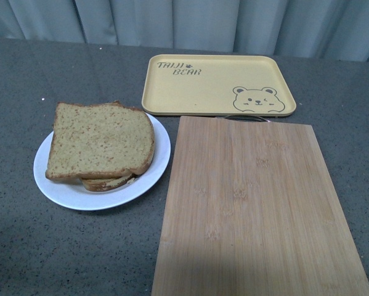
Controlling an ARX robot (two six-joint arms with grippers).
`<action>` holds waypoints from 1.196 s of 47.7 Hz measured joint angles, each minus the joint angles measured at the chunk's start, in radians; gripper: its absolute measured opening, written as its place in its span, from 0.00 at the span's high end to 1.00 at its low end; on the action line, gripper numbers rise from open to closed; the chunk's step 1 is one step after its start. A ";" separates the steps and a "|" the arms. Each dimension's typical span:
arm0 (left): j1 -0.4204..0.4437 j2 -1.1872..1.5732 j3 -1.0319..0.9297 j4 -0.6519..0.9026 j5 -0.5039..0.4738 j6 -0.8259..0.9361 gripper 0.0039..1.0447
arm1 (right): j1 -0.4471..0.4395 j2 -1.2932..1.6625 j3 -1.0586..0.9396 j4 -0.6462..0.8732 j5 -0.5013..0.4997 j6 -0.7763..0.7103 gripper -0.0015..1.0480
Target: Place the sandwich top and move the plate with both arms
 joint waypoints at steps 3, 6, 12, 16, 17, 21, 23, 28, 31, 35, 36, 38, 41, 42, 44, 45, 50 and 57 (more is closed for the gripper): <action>-0.021 0.222 0.038 0.092 0.021 -0.089 0.06 | 0.000 0.000 0.000 0.000 0.000 0.000 0.09; -0.040 0.398 0.068 0.167 0.027 -0.174 0.06 | 0.000 0.000 0.000 0.000 0.000 0.000 0.09; -0.071 0.604 0.113 0.261 0.024 -0.273 0.06 | 0.000 0.000 0.000 0.000 0.000 0.000 0.09; -0.095 0.717 0.145 0.316 0.008 -0.315 0.06 | 0.000 0.000 0.000 0.000 0.000 0.000 0.09; -0.098 0.731 0.149 0.322 0.008 -0.319 0.06 | 0.000 0.000 0.000 0.000 0.000 0.000 0.09; -0.125 0.834 0.185 0.369 -0.007 -0.351 0.06 | 0.000 0.000 0.000 0.000 0.000 0.000 0.09; -0.136 0.866 0.198 0.388 -0.010 -0.357 0.06 | 0.000 0.000 0.000 0.000 0.000 0.000 0.09; -0.163 0.929 0.220 0.412 -0.014 -0.367 0.06 | 0.000 0.000 0.000 0.000 0.000 0.000 0.09; -0.177 0.954 0.225 0.423 -0.014 -0.370 0.06 | 0.000 0.000 0.000 0.000 0.000 0.000 0.09; -0.194 0.979 0.225 0.435 -0.015 -0.371 0.06 | 0.000 0.000 0.000 0.000 0.000 0.000 0.09; -0.197 0.988 0.225 0.440 -0.017 -0.372 0.06 | 0.000 0.000 0.000 0.000 0.000 0.000 0.09; -0.205 1.007 0.225 0.455 -0.018 -0.375 0.06 | 0.000 0.000 0.000 0.000 0.000 0.000 0.09; -0.209 1.026 0.227 0.469 -0.026 -0.378 0.06 | 0.000 0.000 0.000 0.000 0.000 0.000 0.09; -0.211 1.037 0.228 0.480 -0.031 -0.382 0.06 | 0.000 0.000 0.000 0.000 0.000 0.000 0.09; -0.214 1.054 0.230 0.499 -0.039 -0.394 0.06 | 0.000 0.000 0.000 0.000 0.000 0.000 0.09; -0.216 1.064 0.233 0.507 -0.045 -0.406 0.06 | 0.000 0.000 0.000 0.000 0.000 0.000 0.09; -0.229 1.110 0.251 0.535 -0.058 -0.441 0.06 | 0.000 0.000 0.000 0.000 0.000 0.000 0.09; -0.238 1.178 0.288 0.554 -0.067 -0.465 0.15 | 0.000 0.000 0.000 0.000 0.000 0.000 0.09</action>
